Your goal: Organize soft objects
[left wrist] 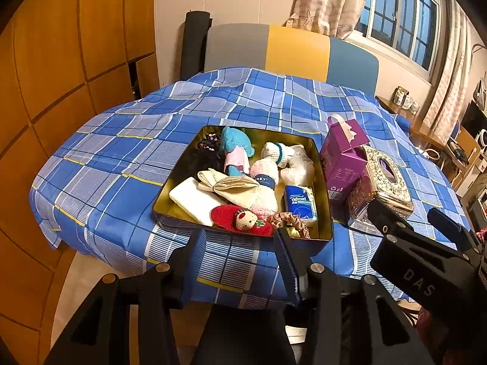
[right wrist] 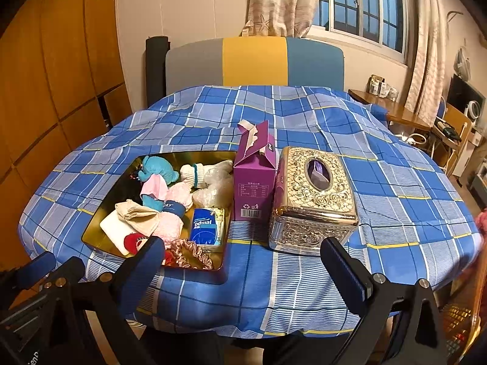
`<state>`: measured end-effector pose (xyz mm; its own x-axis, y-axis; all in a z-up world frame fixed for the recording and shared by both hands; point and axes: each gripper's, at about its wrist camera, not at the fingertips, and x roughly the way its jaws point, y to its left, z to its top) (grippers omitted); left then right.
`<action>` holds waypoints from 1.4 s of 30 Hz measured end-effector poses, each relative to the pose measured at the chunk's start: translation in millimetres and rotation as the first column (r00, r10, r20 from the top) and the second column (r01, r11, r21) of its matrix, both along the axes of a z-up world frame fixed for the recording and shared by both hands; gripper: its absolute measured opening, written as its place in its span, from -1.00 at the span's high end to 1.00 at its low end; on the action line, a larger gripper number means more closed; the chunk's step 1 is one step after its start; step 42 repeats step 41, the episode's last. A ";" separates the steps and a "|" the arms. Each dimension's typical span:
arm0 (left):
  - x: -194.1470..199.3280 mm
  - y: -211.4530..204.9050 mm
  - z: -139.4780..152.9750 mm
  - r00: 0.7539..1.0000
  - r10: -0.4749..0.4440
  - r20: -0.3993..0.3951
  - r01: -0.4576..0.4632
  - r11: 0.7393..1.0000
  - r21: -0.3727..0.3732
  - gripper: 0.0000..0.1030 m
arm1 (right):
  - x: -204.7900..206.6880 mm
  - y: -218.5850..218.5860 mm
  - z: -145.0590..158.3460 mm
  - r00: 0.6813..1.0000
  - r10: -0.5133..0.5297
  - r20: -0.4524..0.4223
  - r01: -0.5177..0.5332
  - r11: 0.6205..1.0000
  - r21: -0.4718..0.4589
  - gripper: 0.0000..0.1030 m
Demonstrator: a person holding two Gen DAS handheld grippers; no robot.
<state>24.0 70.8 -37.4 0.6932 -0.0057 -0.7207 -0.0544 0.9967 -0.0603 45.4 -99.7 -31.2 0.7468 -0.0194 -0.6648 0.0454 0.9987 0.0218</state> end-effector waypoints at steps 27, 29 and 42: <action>0.5 0.8 -0.4 1.000 0.003 -0.007 -0.003 1.000 0.012 0.09 | 1.0 1.3 -2.4 1.000 0.001 -0.014 -0.001 1.000 -0.001 -0.99; 0.7 0.5 -0.2 1.000 0.003 -0.006 -0.003 1.000 0.015 0.09 | 1.1 1.2 -2.4 1.000 0.002 -0.013 -0.003 1.000 0.000 -0.99; 1.7 1.0 -1.0 1.000 0.008 -0.003 -0.008 1.000 0.016 0.09 | 2.6 1.9 -4.1 1.000 0.000 -0.020 0.000 1.000 0.002 -0.99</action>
